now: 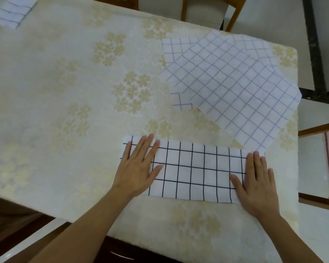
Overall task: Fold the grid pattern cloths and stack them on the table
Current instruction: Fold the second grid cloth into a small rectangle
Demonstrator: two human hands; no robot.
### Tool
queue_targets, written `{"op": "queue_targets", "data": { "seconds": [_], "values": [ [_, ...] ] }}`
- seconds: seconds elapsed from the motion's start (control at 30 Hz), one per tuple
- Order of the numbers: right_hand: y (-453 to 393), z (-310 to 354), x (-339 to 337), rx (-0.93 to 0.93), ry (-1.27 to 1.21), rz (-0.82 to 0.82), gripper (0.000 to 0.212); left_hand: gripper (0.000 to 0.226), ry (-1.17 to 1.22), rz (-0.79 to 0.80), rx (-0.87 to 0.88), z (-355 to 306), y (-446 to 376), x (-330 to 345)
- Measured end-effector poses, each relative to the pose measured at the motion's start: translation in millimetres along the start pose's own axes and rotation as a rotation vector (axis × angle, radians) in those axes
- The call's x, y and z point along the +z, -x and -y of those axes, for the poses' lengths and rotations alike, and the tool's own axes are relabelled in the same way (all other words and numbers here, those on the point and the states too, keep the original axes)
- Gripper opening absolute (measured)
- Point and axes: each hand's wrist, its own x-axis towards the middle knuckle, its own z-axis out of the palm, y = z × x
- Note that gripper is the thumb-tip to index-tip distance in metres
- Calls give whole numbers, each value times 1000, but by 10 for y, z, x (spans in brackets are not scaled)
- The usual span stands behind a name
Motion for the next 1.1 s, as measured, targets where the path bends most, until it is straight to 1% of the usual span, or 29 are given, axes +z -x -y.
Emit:
{"op": "queue_targets", "data": {
  "seconds": [0.07, 0.13, 0.23, 0.33, 0.4, 0.5, 0.6, 0.67, 0.73, 0.83, 0.97, 1.1],
  "values": [
    [-22, 60, -110, -46, -17, -33, 82, 68, 34, -43, -116, 30, 130, -82],
    [-88, 161, -216, -165, -10, -56, 79, 66, 58, -60, -270, 66, 308, -152],
    [-319, 391, -276, -440, -6, -41, 69, 68, 53, -37, -442, 57, 572, -217],
    [-584, 757, -237, -724, 57, -18, 62, 72, 39, 12, -544, 25, 783, -235],
    [-752, 1046, -198, -875, 112, -4, 59, 74, 54, 26, -600, 21, 865, -209],
    [-973, 1517, -136, -1064, 128, 14, 54, 72, 92, 17, -663, 5, 910, -117],
    [-1153, 2000, -30, -1207, 130, 16, 47, 64, 140, -43, -712, 2, 893, 2],
    [-1233, 2296, 38, -1293, 123, 23, 48, 61, 156, -80, -736, -8, 875, 51],
    [-1285, 2527, 86, -1385, 129, 24, 49, 58, 144, -118, -745, -27, 870, 87],
    [-1333, 2713, 165, -1513, 155, 29, 45, 56, 133, -132, -758, -37, 866, 129],
    [-1381, 2783, 258, -1585, 192, 70, 46, 54, 135, -157, -778, -41, 855, 151],
    [-1435, 2795, 290, -1604, 138, 102, 44, 47, 134, -209, -781, -64, 827, 173]
  ]
}}
